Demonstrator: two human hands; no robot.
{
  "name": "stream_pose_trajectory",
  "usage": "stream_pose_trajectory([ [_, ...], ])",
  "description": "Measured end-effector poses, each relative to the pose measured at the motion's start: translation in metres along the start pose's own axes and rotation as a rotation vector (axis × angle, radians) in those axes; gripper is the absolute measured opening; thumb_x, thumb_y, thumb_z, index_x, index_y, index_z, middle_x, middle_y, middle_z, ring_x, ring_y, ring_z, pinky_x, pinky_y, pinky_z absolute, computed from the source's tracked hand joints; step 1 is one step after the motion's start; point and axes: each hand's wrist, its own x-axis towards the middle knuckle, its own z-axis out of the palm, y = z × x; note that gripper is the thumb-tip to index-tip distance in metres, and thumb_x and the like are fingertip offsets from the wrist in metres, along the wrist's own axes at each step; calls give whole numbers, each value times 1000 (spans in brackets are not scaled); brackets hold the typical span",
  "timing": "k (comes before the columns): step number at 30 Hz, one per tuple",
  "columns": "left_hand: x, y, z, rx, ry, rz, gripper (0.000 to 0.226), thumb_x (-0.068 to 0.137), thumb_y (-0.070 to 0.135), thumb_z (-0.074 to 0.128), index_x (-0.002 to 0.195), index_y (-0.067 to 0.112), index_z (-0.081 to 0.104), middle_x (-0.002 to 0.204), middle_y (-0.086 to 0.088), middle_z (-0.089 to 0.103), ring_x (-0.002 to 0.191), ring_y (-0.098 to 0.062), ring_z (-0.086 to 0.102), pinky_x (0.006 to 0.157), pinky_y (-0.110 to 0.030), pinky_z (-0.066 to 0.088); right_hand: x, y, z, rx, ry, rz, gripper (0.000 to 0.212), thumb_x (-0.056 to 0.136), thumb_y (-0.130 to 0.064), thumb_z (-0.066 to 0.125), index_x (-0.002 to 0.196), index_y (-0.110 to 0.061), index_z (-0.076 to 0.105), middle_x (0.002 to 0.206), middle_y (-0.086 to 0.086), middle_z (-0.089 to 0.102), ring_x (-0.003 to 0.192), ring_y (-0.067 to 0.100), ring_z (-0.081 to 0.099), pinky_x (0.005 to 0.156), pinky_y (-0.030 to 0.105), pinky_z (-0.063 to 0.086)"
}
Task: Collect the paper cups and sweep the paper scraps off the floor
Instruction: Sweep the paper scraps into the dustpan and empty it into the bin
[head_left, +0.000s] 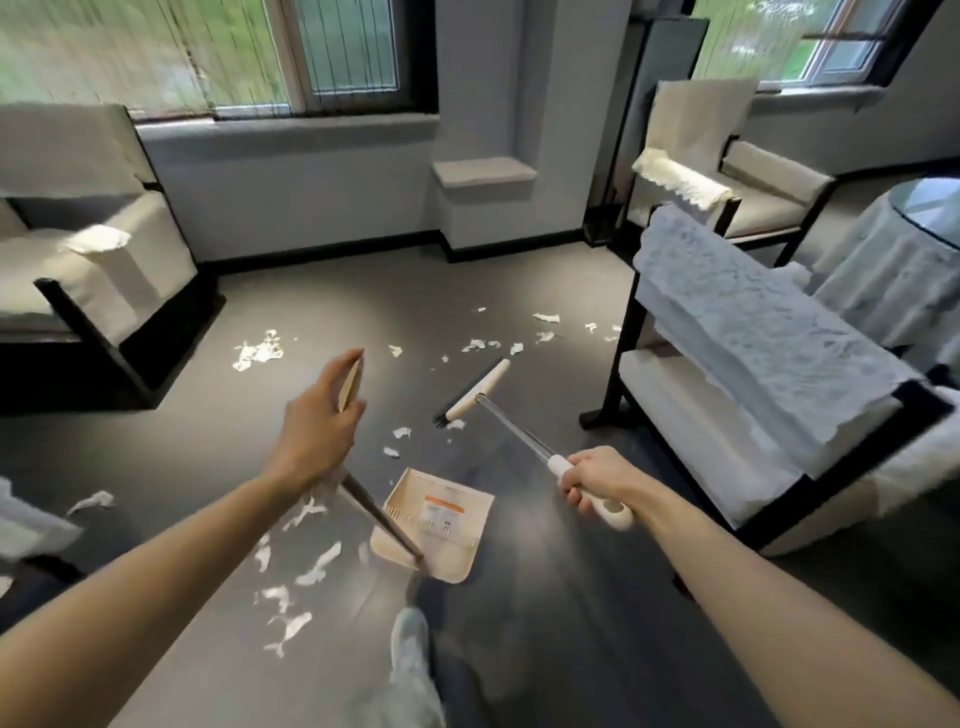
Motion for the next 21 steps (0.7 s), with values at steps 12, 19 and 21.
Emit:
stream_pose_trajectory([
  [12, 401, 0, 109, -4, -246, 147, 53, 93, 14, 56, 137, 39, 41, 117, -7, 60, 85, -33, 62, 69, -31, 52, 271, -234, -45, 100, 103, 17, 24, 85, 15, 46, 98, -4, 53, 63, 10, 48, 34, 7, 43, 33, 15, 31],
  [19, 594, 4, 184, 8, -294, 178, 53, 91, 15, 59, 133, 44, 45, 97, -5, 57, 63, -12, 50, 63, -26, 46, 403, -336, -103, 174, 142, 37, 21, 85, 15, 45, 92, -4, 51, 68, 9, 43, 39, 9, 41, 35, 13, 30],
  [21, 641, 7, 201, -4, -299, 189, 53, 91, 15, 59, 133, 44, 44, 103, -4, 57, 68, -15, 53, 62, -25, 47, 438, -368, -120, 183, 147, 45, 19, 87, 14, 45, 84, -4, 50, 68, 9, 44, 43, 10, 41, 35, 14, 30],
])
